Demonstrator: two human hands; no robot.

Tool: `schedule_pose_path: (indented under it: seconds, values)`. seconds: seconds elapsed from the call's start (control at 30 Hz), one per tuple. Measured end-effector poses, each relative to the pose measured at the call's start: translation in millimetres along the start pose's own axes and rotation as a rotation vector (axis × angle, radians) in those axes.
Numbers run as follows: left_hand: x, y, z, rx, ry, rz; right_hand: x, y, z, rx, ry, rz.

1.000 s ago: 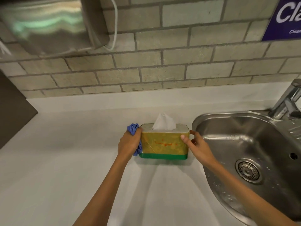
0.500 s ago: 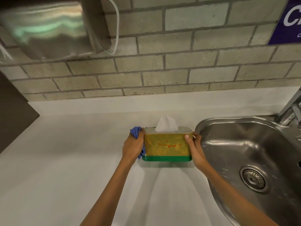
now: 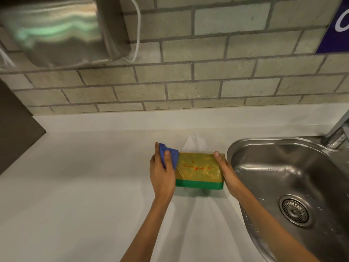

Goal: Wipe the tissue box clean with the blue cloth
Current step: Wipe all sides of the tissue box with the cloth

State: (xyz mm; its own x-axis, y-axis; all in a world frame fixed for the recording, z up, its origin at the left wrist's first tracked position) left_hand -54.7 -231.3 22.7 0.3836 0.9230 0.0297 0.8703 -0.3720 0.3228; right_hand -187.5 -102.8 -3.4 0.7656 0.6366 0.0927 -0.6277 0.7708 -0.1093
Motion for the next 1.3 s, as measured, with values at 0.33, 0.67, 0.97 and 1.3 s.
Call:
schedule_pose_path:
  seconds: [0.33, 0.67, 0.97, 1.3]
  values:
    - [21.9, -3.7, 25.4, -0.145, -0.12, -0.121, -5.8, -0.9, -3.1, -0.023, -0.031, -0.093]
    - [3.7, -0.9, 4.9, -0.224, -0.102, -0.152, -4.1, -0.6, 2.5, 0.036, -0.003, -0.067]
    - [24.9, -5.1, 4.9, -0.377, -0.259, -0.083, -8.1, 4.4, 0.3, 0.003, -0.01, -0.096]
    - [27.4, -11.0, 6.0, -0.432, -0.623, -0.053, -12.8, 5.9, -0.6, -0.011, -0.021, -0.122]
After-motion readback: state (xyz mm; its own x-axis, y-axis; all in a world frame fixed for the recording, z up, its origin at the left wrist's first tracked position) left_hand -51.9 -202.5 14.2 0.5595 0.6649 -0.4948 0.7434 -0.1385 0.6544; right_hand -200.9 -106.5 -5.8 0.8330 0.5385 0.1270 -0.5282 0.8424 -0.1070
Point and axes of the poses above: each hand's wrist, its own x-axis away from the middle knuckle, its own y-axis out of the back of the hand, z = x × y, the point moved 2 cm from there along -x, towards the middle knuckle, and after that the axes turned 10 degrees about y, right-handed, at the moved point
